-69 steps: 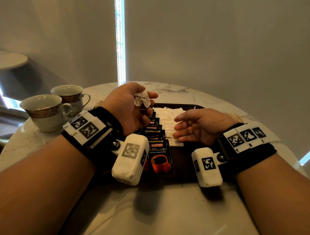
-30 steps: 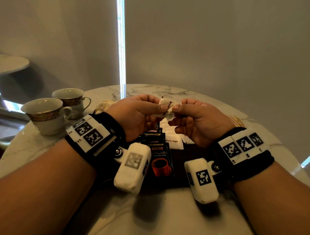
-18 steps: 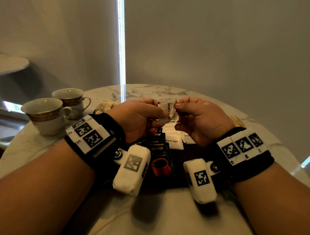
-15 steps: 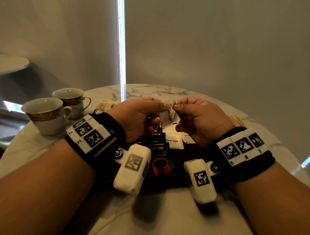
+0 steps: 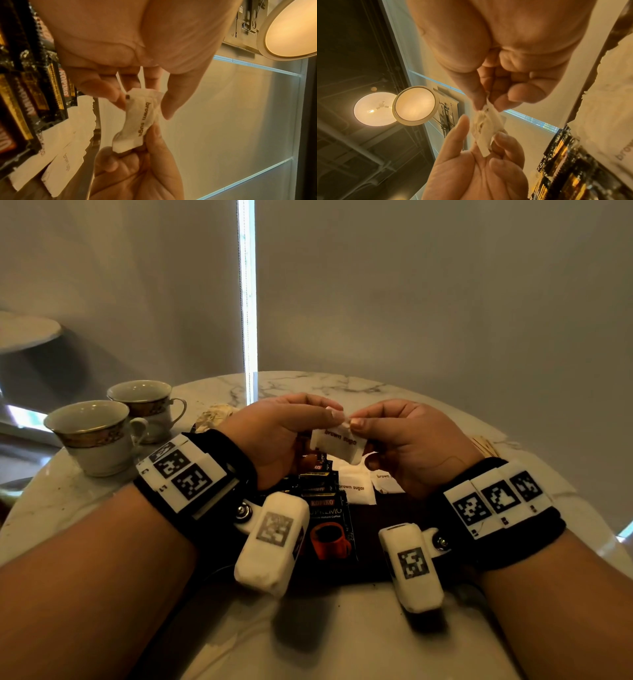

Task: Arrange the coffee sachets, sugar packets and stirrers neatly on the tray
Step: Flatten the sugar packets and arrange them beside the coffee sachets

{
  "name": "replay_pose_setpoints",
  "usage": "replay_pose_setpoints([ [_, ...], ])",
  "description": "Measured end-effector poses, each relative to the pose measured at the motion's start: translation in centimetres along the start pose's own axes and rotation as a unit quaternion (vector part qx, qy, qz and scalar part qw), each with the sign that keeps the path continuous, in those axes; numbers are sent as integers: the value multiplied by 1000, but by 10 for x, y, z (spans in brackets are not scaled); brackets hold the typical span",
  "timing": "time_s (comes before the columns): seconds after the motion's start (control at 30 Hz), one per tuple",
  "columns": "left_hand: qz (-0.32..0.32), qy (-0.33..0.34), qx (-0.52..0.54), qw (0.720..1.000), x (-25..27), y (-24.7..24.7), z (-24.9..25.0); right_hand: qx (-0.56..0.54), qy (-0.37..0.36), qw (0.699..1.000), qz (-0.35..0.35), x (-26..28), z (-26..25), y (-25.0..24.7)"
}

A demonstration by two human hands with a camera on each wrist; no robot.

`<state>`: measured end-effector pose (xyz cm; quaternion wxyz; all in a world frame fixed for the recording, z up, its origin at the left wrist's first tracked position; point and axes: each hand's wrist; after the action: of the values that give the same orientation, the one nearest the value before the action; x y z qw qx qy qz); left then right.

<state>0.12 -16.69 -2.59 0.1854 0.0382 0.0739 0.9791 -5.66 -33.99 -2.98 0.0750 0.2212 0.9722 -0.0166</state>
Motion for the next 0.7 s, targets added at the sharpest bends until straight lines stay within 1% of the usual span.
replay_pose_setpoints([
  [0.1, 34, 14, 2, 999, -2, 1, -1, 1, -6, 1000, 1, -2, 2, -1],
  [0.2, 54, 15, 31, 998, -2, 4, -1, 0, -17, 1000, 13, -7, 3, -3],
  [0.33, 60, 15, 26, 998, -3, 5, -3, -26, -25, 999, 26, -11, 3, -5],
  [0.43, 72, 16, 15, 997, -5, 4, -4, -34, -24, 999, 23, -12, 5, -4],
  [0.57, 64, 11, -3, 998, -6, 0, -5, -33, -24, 999, 20, -13, 5, -5],
  [0.7, 66, 8, 1, 998, -6, 1, -5, -49, -14, 998, 48, -20, 5, -12],
])
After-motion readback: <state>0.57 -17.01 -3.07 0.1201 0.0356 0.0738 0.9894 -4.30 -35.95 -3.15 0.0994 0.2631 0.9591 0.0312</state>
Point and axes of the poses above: each hand's wrist, its own x-axis away from the middle knuckle, its own y-axis out of the palm, z = x × y, and after that the axes turned 15 degrees about z, right-handed
